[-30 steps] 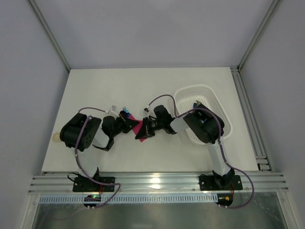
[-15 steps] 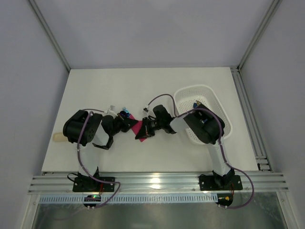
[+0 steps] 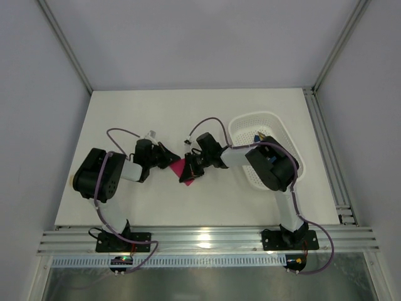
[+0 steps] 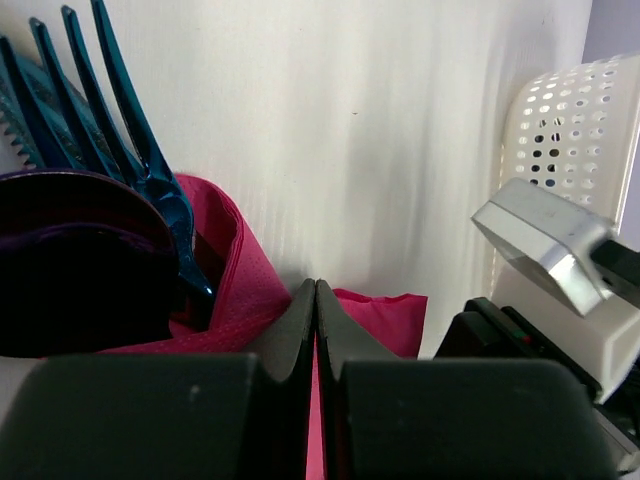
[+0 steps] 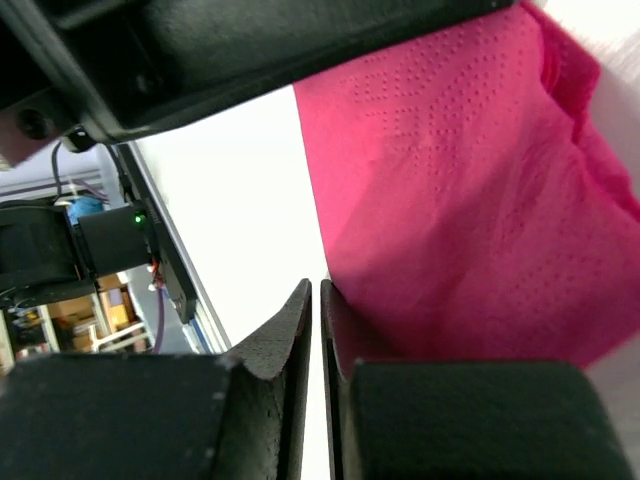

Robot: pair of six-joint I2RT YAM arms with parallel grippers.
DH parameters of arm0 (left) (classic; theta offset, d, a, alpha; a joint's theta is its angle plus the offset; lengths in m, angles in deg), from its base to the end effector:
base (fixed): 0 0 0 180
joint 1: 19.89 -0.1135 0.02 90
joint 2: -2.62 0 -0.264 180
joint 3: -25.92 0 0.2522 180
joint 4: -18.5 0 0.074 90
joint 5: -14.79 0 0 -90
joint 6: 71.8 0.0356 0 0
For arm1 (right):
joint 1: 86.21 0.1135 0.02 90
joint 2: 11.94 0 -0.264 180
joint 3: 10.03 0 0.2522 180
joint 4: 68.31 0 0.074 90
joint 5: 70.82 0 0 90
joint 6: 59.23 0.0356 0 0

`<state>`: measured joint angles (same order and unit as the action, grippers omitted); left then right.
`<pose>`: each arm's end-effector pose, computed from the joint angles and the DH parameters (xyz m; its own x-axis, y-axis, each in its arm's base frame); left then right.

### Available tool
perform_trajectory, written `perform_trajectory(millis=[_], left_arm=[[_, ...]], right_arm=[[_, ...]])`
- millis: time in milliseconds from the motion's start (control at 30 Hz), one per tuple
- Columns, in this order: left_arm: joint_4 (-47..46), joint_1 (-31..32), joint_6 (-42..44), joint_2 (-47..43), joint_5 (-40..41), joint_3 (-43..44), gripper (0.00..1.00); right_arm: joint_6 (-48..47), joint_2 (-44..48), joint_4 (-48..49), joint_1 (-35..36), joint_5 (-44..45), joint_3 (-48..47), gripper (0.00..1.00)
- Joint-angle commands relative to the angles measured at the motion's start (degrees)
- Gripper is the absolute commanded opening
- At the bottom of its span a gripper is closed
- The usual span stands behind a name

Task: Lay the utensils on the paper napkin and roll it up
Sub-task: Roll the napkin at the center of the board.

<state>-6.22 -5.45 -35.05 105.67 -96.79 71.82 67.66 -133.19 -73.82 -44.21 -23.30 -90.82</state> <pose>0.2939 -0.0892 0.1014 -0.7374 -0.5795 -0.3470 -0.0975 0.5996 -0.7943 0.2949 0.2979 0.1035 -0.9330 -0.2443 -0.2644 -0.3529 0.4759 0.8056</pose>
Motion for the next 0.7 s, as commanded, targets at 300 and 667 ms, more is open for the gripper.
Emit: perform_trajectory(millis=[300, 667], left_arm=[[7.19, -0.64, 5.00, 2.51, 1.28, -0.15, 0.00], [6.66, -0.64, 5.09, 2.07, -0.04, -0.32, 0.00]], right_arm=[[-13.68, 13.58, -19.06, -2.62, 10.22, -4.61, 0.36], [-17.46, 13.85, -19.68, -5.79, 6.97, -0.39, 0.64]])
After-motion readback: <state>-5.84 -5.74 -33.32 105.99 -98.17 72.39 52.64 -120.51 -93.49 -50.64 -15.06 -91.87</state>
